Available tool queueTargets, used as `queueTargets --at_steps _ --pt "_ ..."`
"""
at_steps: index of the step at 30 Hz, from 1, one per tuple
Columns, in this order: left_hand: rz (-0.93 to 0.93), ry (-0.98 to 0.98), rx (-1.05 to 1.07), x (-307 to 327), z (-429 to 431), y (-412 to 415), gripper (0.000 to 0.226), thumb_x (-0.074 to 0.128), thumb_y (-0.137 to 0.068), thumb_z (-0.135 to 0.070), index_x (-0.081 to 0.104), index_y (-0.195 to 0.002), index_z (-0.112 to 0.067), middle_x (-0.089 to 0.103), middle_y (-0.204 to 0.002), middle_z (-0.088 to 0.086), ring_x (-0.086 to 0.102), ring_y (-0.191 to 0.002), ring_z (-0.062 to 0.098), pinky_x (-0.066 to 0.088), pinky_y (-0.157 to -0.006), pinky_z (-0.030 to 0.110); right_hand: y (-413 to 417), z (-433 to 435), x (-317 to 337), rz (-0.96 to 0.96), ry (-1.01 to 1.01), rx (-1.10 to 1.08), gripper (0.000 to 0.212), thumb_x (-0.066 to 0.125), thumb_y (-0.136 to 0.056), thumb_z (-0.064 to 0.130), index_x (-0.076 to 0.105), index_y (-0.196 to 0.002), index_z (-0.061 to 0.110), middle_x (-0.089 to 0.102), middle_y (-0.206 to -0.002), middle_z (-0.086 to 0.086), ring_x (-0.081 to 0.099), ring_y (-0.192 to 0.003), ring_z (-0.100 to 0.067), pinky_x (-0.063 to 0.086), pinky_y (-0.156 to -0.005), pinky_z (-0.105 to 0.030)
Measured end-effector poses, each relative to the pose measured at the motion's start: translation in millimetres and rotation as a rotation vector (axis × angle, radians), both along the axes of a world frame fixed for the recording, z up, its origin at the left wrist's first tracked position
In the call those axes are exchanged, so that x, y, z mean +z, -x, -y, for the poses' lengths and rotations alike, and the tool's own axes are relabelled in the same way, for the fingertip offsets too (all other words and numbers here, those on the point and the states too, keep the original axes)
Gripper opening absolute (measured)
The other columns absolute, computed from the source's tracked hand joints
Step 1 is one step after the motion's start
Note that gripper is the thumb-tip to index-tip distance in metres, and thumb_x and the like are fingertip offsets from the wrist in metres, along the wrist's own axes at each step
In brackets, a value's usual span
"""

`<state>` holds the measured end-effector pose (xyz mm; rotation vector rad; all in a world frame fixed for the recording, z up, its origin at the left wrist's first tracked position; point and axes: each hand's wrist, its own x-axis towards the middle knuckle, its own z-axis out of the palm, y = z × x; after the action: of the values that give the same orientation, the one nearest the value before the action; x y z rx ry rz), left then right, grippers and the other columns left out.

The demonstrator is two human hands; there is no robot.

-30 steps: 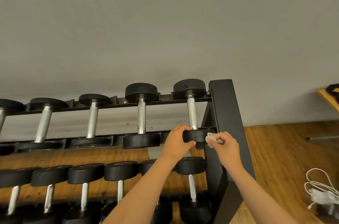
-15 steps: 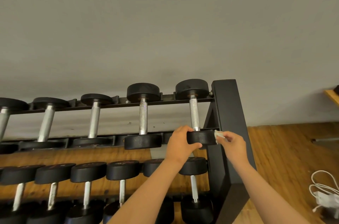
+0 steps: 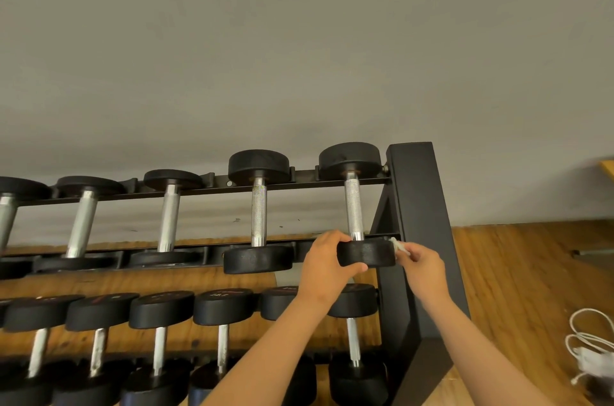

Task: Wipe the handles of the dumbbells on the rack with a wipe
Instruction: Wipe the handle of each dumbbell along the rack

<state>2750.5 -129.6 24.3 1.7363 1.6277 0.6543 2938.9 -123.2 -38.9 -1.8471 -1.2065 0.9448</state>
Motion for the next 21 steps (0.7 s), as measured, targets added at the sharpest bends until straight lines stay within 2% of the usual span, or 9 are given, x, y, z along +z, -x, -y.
queueTargets --at_steps 4,9,11,15,18,21 --pt "0.011 0.002 0.010 0.8 0.3 -0.4 0.045 0.080 -0.077 -0.032 0.058 -0.116 -0.023 0.058 -0.113 -0.009 0.051 -0.103 0.002 0.034 -0.079 0.003 -3.5 -2.5 -7.3 0.029 0.042 0.045 0.014 0.060 -0.093 0.008 0.072 -0.097 0.012 0.068 -0.086 -0.001 0.061 -0.084 -0.014 0.045 -0.077 -0.026" --pt "0.008 0.016 0.015 0.5 0.7 -0.8 0.046 0.080 -0.077 -0.032 0.057 -0.117 -0.022 0.058 -0.114 -0.008 0.052 -0.104 0.004 0.037 -0.086 0.007 -2.8 -9.4 -12.1 0.007 0.095 0.061 0.017 0.059 -0.093 0.005 0.072 -0.101 0.010 0.070 -0.091 -0.006 0.062 -0.086 -0.017 0.046 -0.074 -0.023" --pt "0.007 0.017 0.017 0.1 0.2 -0.5 0.046 0.080 -0.077 -0.033 0.057 -0.116 -0.023 0.058 -0.113 -0.009 0.051 -0.103 0.003 0.036 -0.083 0.005 -4.5 -6.9 -14.2 0.010 0.091 0.057 0.017 0.059 -0.093 0.006 0.072 -0.103 0.010 0.070 -0.092 -0.006 0.062 -0.088 -0.019 0.046 -0.078 -0.027" --pt "0.008 0.022 0.020 1.2 0.3 -1.0 0.046 0.080 -0.076 -0.033 0.057 -0.116 -0.023 0.057 -0.113 -0.010 0.051 -0.103 0.001 0.035 -0.080 0.004 -6.4 -11.9 -9.7 0.000 0.086 0.094 0.017 0.059 -0.092 0.003 0.072 -0.100 0.010 0.067 -0.090 -0.002 0.059 -0.087 -0.015 0.044 -0.081 -0.027" --pt "0.019 0.027 0.021 2.6 1.0 -1.3 0.046 0.080 -0.076 -0.032 0.058 -0.114 -0.023 0.057 -0.111 -0.010 0.051 -0.103 0.002 0.035 -0.080 0.004 -4.4 -13.0 -8.1 -0.018 0.048 0.093 0.018 0.059 -0.092 0.002 0.071 -0.091 0.016 0.067 -0.084 -0.001 0.059 -0.080 -0.009 0.045 -0.075 -0.023" --pt "0.017 0.032 0.023 3.3 1.0 -1.2 0.045 0.080 -0.076 -0.032 0.058 -0.114 -0.023 0.057 -0.110 -0.010 0.050 -0.102 0.002 0.034 -0.080 0.004 -5.7 -8.1 -9.4 -0.058 0.055 0.083 0.016 0.060 -0.091 0.003 0.071 -0.090 0.016 0.067 -0.083 0.000 0.058 -0.080 -0.004 0.041 -0.069 -0.016"
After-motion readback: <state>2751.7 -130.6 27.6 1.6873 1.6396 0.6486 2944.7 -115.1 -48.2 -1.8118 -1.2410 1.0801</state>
